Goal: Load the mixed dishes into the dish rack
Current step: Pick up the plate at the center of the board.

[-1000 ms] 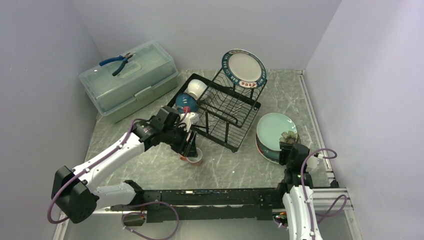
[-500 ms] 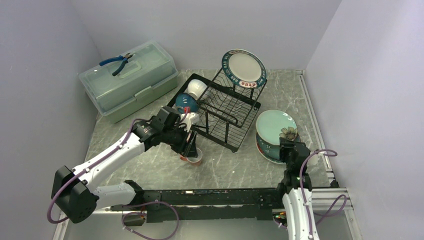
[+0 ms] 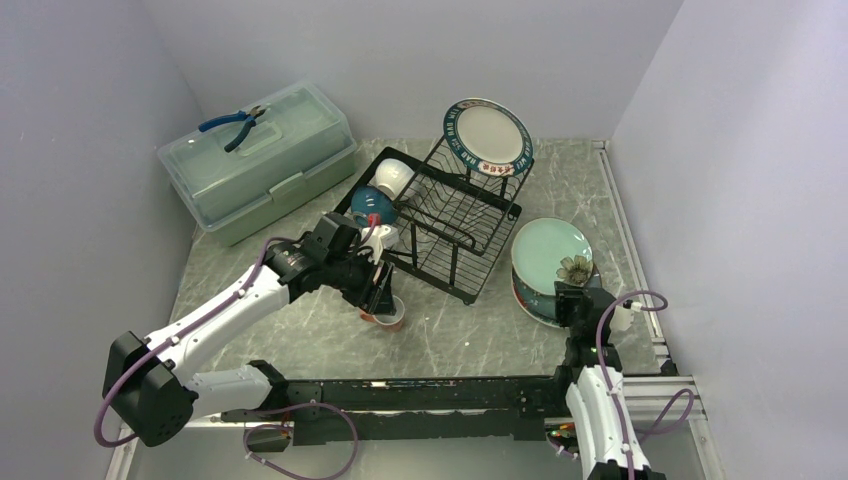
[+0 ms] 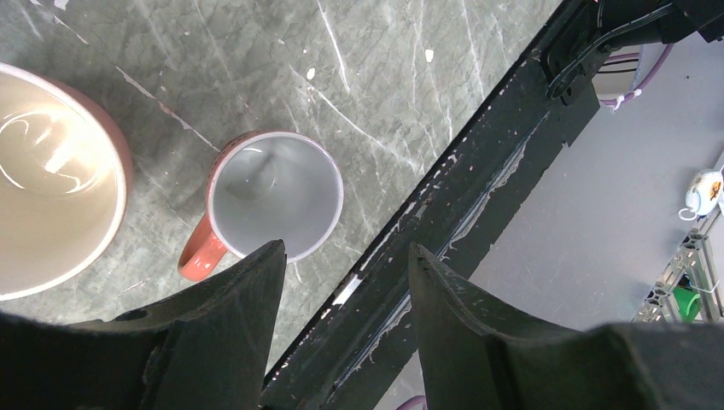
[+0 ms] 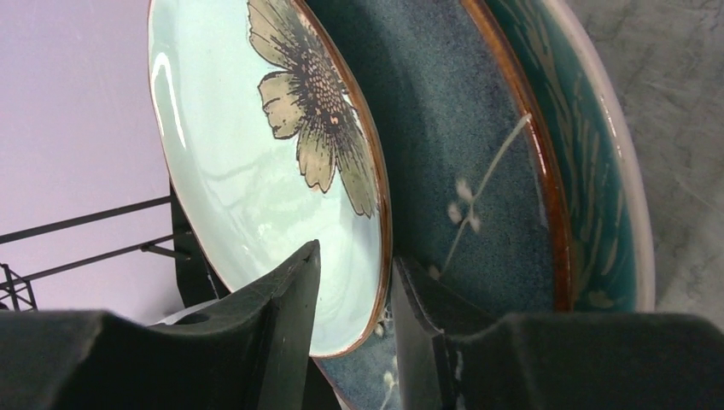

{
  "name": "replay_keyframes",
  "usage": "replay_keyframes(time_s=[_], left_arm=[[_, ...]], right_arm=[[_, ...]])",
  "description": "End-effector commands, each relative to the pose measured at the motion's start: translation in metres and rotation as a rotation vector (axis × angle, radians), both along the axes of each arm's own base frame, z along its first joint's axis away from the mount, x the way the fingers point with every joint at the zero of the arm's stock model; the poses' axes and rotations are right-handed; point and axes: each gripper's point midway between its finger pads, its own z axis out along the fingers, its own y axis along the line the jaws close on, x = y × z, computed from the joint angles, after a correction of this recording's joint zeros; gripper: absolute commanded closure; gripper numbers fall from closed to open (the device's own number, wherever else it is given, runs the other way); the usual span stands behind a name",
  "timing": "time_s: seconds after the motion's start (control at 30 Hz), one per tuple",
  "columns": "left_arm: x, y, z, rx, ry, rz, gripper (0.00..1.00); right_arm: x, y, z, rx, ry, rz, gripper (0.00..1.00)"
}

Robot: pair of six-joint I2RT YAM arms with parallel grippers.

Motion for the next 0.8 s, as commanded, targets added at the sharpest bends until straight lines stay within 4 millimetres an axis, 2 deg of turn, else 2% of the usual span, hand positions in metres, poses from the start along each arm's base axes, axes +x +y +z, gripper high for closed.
replay_keyframes(time_s=[0.0,0.23,0.33,0.43,0.67,0.77], left_arm=[[0.008,-0.006,0.011,-0.018,-0.046,-0.011,0.40],[0.009,-0.006,0.009,-0.011,-0.043,-0.011,0.40],[0.009,-0.006,0.008,-0.008,-0.040,-0.009,0.40],[0.009,-0.006,0.007,-0.005,-0.038,-0.009,0.40],[0.010,-0.006,0.005,0.000,-0.034,-0.008,0.40],[0.010,-0.005,0.005,0.005,-0.032,-0.008,0.40]], right_arm=[[-0.025,0.003,-0.049,0.017,0.141,-0.001,0.63],[-0.023,0.001,-0.051,0.017,0.124,-0.017,0.75],[-0.023,-0.001,-0.051,0.009,0.126,-0.023,0.85],[-0.024,-0.002,-0.050,0.006,0.130,-0.030,0.98],[-0.021,-0.006,-0.031,-0.023,0.099,-0.036,1.00],[-0.016,-0.008,-0.009,-0.047,0.055,-0.035,1.00]])
